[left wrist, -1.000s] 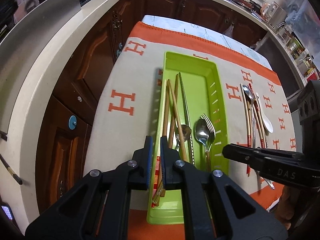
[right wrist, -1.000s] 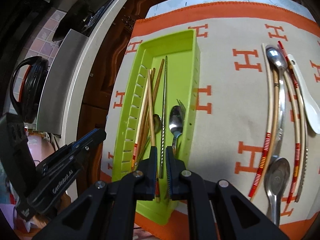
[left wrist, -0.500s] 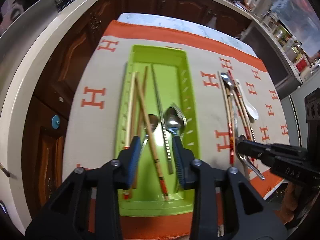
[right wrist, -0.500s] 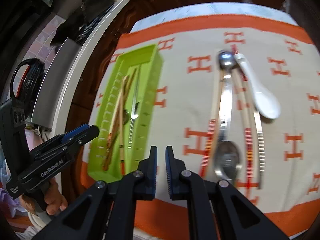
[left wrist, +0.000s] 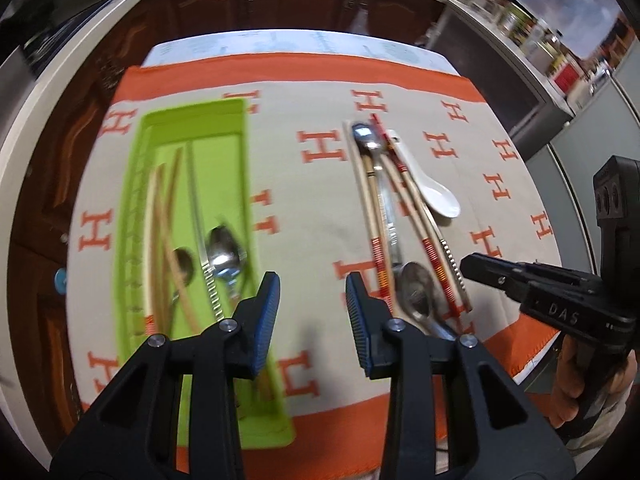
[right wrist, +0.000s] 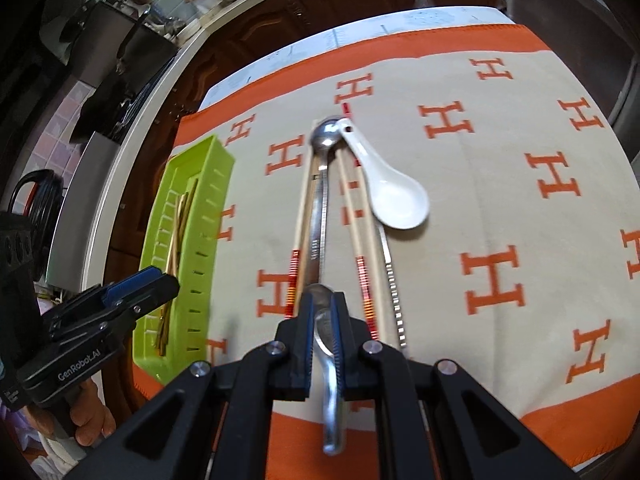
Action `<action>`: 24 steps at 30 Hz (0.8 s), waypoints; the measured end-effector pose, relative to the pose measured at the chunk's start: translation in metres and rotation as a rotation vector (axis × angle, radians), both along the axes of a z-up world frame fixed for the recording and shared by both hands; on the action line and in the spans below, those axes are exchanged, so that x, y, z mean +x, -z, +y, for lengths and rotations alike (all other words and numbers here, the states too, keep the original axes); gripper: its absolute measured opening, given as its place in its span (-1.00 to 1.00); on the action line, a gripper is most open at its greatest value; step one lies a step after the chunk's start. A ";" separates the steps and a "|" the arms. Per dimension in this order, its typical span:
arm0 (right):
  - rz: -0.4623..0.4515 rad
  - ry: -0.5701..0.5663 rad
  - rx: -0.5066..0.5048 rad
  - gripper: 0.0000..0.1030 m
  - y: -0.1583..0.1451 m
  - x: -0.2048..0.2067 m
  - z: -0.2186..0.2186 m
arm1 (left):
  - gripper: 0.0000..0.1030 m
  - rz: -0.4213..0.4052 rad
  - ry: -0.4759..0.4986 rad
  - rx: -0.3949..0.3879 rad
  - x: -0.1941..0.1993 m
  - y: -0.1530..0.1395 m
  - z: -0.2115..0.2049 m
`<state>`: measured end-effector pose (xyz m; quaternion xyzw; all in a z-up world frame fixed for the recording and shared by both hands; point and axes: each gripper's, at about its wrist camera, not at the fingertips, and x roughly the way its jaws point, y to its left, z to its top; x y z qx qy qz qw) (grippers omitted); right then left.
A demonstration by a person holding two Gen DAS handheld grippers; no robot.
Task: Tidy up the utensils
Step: 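Grasp a red-banded bamboo chopstick with the left tool while the right tool grasps a wooden chopstick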
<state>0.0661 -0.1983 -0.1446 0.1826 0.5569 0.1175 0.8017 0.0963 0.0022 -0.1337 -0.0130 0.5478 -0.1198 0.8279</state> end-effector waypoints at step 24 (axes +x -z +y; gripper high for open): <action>0.009 -0.006 0.055 -0.84 0.027 0.016 -0.031 | -0.67 0.202 0.040 0.044 0.095 0.085 -0.077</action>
